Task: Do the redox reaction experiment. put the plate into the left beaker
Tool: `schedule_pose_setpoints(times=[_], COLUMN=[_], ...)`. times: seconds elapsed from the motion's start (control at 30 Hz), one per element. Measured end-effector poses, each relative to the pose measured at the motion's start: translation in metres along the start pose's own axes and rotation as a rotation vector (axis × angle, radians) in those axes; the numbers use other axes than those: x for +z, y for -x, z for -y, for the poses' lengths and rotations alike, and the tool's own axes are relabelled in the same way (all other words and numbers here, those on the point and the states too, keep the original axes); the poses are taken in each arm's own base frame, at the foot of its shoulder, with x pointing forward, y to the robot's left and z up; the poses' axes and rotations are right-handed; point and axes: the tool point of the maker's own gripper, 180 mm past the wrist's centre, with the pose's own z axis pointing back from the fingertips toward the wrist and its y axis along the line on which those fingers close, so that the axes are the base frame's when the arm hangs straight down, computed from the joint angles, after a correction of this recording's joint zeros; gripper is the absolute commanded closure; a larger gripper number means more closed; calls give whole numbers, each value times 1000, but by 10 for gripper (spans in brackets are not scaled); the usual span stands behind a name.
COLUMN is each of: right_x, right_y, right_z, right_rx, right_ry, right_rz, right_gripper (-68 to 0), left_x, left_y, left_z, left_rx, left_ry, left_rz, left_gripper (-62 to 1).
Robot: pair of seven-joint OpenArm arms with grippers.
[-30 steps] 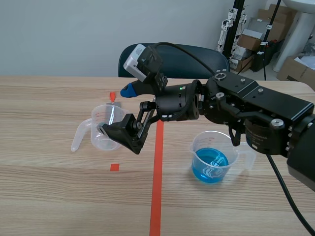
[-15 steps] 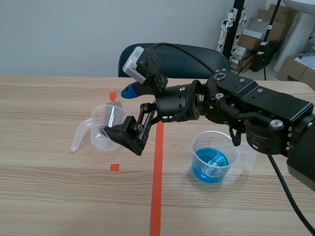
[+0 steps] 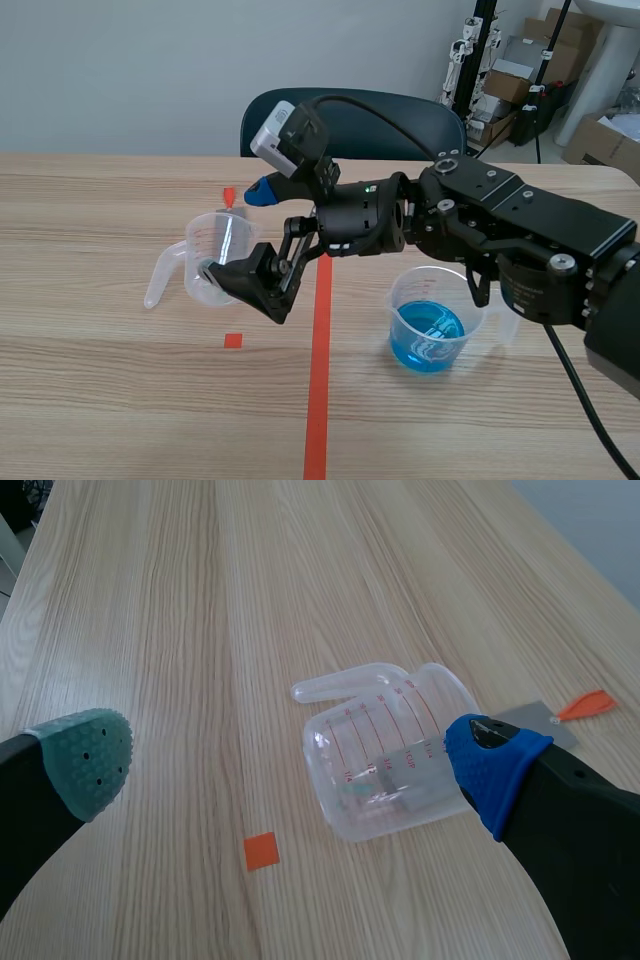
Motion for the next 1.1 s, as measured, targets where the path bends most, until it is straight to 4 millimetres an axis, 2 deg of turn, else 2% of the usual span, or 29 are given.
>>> schedule_pose_setpoints(times=[0.2,1.1], right_x=[0,0], right_y=[6,1], right_z=[-5,-5], right_rx=[-18,-18], right_ry=[-4,-4], right_rz=[-7,21], right_gripper=[-679,-679], left_x=[0,-5], left_y=[0,0], left_z=[0,-1], left_rx=[0,-4], left_ry=[0,0], left_rz=[0,16], left_gripper=[-623,-623])
